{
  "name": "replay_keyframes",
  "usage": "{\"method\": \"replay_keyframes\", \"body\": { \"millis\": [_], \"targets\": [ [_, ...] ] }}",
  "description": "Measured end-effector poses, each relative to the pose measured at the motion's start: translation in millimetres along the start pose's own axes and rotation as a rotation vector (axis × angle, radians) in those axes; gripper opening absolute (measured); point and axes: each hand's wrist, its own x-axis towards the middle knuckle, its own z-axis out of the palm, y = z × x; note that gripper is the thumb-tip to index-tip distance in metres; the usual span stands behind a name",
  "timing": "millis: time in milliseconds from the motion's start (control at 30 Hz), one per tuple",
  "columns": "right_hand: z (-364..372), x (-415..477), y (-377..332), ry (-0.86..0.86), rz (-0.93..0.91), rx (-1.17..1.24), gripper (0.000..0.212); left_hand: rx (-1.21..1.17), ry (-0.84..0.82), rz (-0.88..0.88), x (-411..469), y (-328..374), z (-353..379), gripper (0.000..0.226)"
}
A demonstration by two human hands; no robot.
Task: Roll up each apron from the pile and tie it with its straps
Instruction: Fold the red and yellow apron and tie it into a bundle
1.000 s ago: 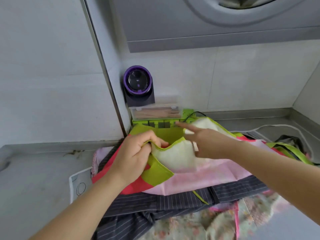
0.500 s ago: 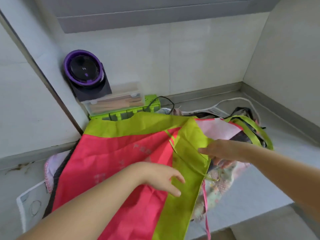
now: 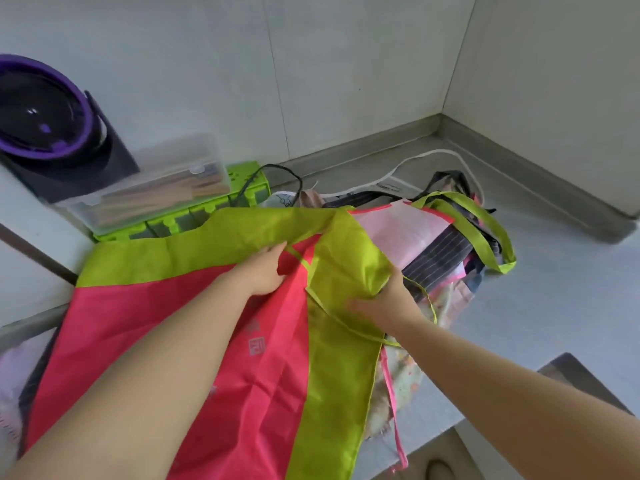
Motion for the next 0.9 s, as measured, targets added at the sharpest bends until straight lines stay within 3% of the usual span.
{"method": "replay_keyframes", "body": {
  "millis": [100, 267, 400, 500, 633, 767, 900],
  "targets": [
    [4, -5, 4, -0.047, -0.071, -0.059, 0.085, 0.066, 0.081, -0.039, 6, -3, 25, 0.061],
    [1, -2, 2, -0.049, -0.091, -0.038, 0.058, 0.065, 0.343, -0.062, 5, 0, 35, 0.006],
    [-7, 3, -5, 0.063, -0.079, 0.093, 0.049, -0.027, 0.422, -0.090, 4, -4, 27, 0.009],
    [-21, 4, -22, 0.145, -0.125, 0.130, 0.046, -0.071, 0.326, -0.004, 0, -23, 21, 0.019],
    [-56, -1, -54, 0.320, -0.302, 0.128, 0.041, 0.063, 0.081, -0.076, -21, -42, 26, 0.067],
    [-91, -4, -65, 0.527, -0.382, 0.062, 0.043, 0.166, 0.133, -0.133, -36, -32, 38, 0.046],
    [-102, -10, -45, 0.529, -0.315, -0.084, 0.041, 0.219, 0.267, -0.158, -42, -21, 45, 0.018]
  ]
}}
